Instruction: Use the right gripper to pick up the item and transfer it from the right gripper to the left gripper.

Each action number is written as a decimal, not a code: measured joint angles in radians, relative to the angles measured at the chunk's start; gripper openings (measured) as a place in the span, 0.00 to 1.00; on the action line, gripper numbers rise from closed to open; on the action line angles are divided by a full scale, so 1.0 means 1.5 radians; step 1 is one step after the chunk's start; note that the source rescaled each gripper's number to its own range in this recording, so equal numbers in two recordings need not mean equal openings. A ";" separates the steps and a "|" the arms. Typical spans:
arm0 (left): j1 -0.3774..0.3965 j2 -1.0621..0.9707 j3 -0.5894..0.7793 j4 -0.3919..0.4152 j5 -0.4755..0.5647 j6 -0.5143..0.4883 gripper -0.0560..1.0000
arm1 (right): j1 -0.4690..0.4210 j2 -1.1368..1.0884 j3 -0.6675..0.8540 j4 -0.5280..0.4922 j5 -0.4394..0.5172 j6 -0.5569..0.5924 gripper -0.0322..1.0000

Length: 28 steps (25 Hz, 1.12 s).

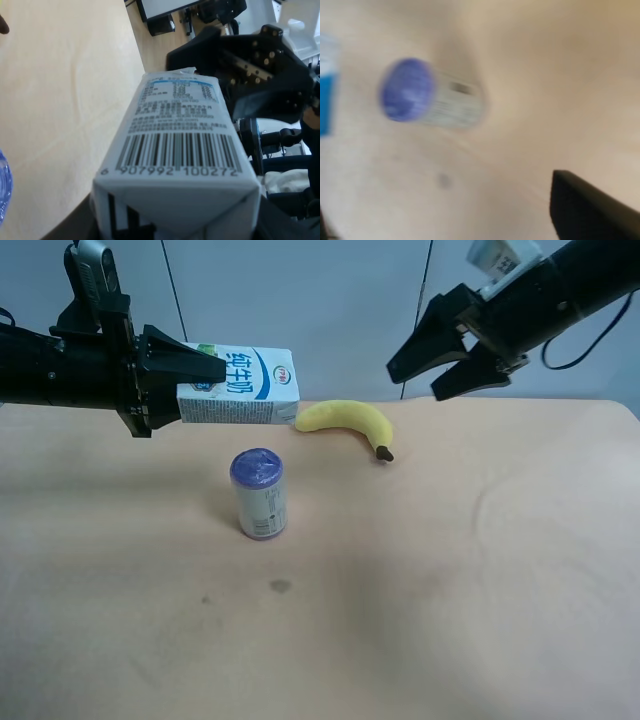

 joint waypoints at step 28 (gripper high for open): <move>0.000 -0.018 0.000 0.056 0.001 0.051 0.06 | -0.016 -0.671 0.297 -0.493 0.095 0.329 0.75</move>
